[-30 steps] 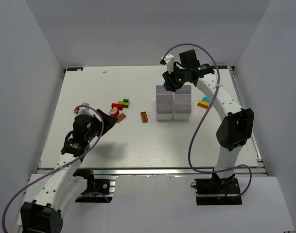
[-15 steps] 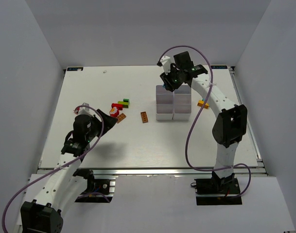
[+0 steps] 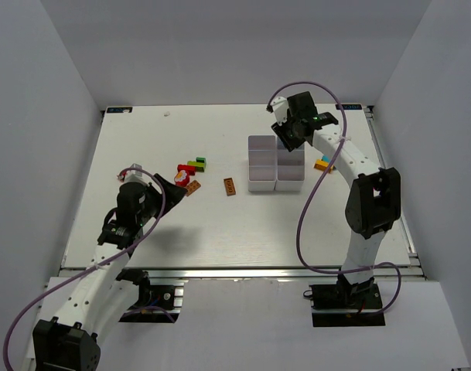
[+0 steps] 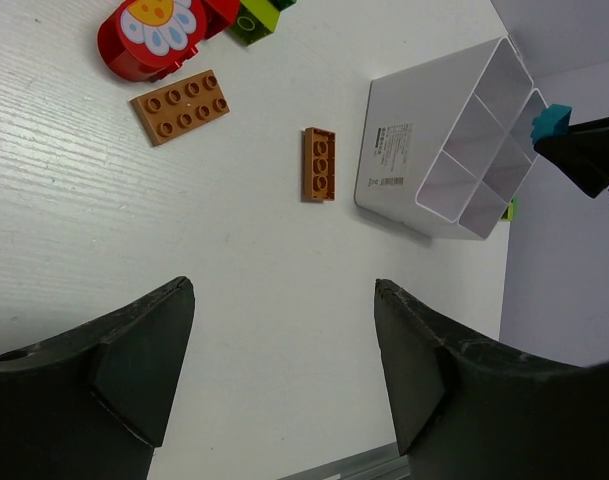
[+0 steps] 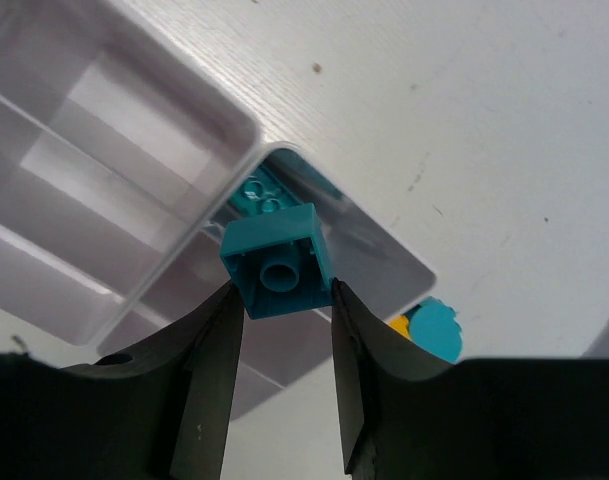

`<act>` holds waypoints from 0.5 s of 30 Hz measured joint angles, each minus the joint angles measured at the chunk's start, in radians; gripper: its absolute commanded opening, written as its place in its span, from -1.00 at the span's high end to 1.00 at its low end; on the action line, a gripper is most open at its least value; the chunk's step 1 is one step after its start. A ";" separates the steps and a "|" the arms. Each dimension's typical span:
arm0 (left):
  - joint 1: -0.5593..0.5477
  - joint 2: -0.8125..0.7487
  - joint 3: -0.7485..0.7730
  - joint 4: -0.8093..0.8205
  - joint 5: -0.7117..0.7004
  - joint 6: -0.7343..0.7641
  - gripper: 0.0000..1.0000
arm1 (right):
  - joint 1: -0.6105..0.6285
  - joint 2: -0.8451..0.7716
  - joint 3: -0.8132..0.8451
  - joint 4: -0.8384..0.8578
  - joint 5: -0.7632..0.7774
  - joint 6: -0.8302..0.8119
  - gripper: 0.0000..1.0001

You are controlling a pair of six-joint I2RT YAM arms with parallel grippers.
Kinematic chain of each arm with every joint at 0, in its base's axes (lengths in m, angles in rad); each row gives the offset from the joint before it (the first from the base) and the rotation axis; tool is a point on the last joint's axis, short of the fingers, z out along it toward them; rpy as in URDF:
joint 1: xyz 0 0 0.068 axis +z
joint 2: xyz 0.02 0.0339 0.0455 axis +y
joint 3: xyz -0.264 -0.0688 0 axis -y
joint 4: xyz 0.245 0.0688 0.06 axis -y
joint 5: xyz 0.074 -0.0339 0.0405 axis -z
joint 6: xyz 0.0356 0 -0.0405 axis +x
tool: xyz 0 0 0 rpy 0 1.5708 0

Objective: Sort the legos into containers by color

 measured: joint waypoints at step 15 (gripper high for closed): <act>0.000 0.003 0.000 -0.001 0.000 0.000 -0.64 | -0.015 -0.004 -0.011 0.024 0.072 0.003 0.10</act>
